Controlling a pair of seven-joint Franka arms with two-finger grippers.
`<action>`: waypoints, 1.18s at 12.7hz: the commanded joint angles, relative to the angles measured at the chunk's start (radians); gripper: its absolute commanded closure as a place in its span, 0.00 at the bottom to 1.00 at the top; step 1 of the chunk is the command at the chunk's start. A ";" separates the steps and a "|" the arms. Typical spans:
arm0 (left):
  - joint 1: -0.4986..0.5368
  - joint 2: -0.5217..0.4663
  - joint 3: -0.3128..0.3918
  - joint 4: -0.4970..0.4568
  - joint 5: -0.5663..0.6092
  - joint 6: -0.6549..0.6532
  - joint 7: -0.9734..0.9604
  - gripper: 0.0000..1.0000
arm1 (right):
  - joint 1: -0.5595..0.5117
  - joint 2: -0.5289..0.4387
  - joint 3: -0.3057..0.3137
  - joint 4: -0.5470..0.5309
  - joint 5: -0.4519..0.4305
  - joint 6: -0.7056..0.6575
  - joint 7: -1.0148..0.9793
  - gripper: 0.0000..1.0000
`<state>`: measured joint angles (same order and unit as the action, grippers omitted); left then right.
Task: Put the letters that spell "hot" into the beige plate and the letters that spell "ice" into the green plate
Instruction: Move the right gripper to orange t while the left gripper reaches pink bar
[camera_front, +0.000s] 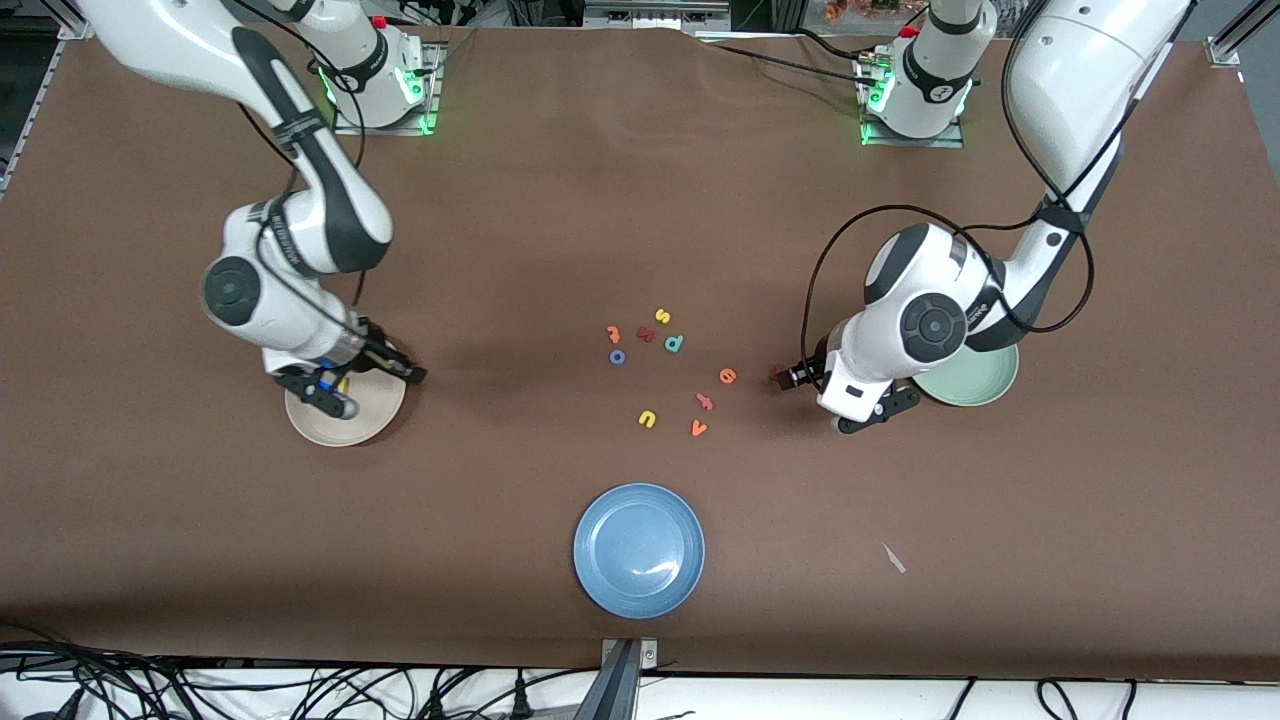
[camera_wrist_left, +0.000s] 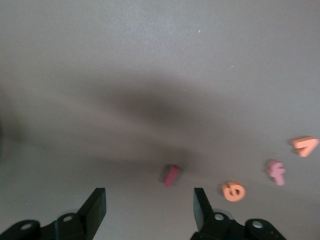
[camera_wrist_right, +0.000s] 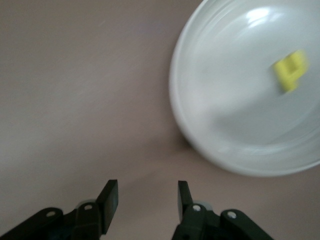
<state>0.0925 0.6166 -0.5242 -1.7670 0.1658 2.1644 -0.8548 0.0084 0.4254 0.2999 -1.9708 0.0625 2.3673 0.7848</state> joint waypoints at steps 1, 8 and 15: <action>-0.022 0.040 0.004 0.034 0.086 -0.005 -0.004 0.27 | 0.071 0.023 0.016 0.032 0.014 0.016 0.140 0.43; -0.053 0.095 0.007 0.034 0.092 0.098 -0.092 0.33 | 0.288 0.114 0.018 0.035 -0.051 0.177 0.477 0.38; -0.063 0.115 0.018 0.021 0.109 0.129 -0.101 0.35 | 0.395 0.174 0.022 0.107 -0.190 0.187 0.777 0.37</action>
<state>0.0389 0.7182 -0.5125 -1.7592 0.2252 2.2929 -0.9372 0.3814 0.5834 0.3236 -1.8876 -0.1029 2.5543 1.5046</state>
